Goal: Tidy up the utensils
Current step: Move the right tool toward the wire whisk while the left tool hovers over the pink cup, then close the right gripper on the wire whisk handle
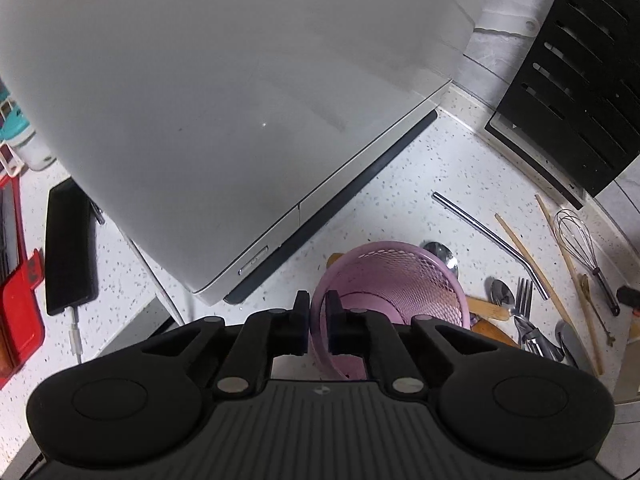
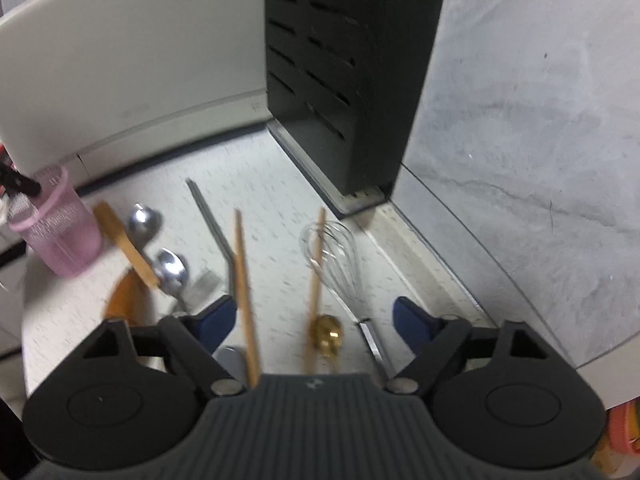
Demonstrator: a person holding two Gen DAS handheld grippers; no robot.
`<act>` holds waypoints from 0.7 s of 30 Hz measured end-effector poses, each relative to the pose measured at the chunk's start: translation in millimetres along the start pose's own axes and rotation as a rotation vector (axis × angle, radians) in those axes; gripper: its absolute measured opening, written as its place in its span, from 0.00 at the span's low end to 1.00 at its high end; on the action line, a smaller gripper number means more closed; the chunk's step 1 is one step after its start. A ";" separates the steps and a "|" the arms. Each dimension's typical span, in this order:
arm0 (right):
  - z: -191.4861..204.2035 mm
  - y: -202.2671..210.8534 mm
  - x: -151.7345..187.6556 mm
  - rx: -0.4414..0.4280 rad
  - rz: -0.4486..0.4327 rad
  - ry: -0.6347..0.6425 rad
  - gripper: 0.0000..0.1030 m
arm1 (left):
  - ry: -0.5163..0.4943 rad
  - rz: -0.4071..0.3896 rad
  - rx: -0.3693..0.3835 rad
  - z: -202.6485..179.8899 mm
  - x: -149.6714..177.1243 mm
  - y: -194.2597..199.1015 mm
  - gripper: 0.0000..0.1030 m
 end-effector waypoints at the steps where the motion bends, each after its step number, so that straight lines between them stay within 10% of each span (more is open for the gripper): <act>1: -4.1 -4.6 -1.7 0.006 0.014 0.008 0.74 | -0.004 -0.002 0.005 -0.9 -0.2 -0.1 0.08; 21: -2.8 -96.1 -50.9 -0.063 0.301 0.192 0.62 | -0.021 -0.005 0.038 -7.1 2.4 -5.0 0.08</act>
Point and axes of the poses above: each gripper's, at about its wrist camera, not at the fingertips, and y roughly against the way its jaws point, z to its left, x to its underside, the point moved 4 cm from there along -y, roughly the way its jaws point, and after that the axes turned 9 degrees about -y, right-handed, at the moved point
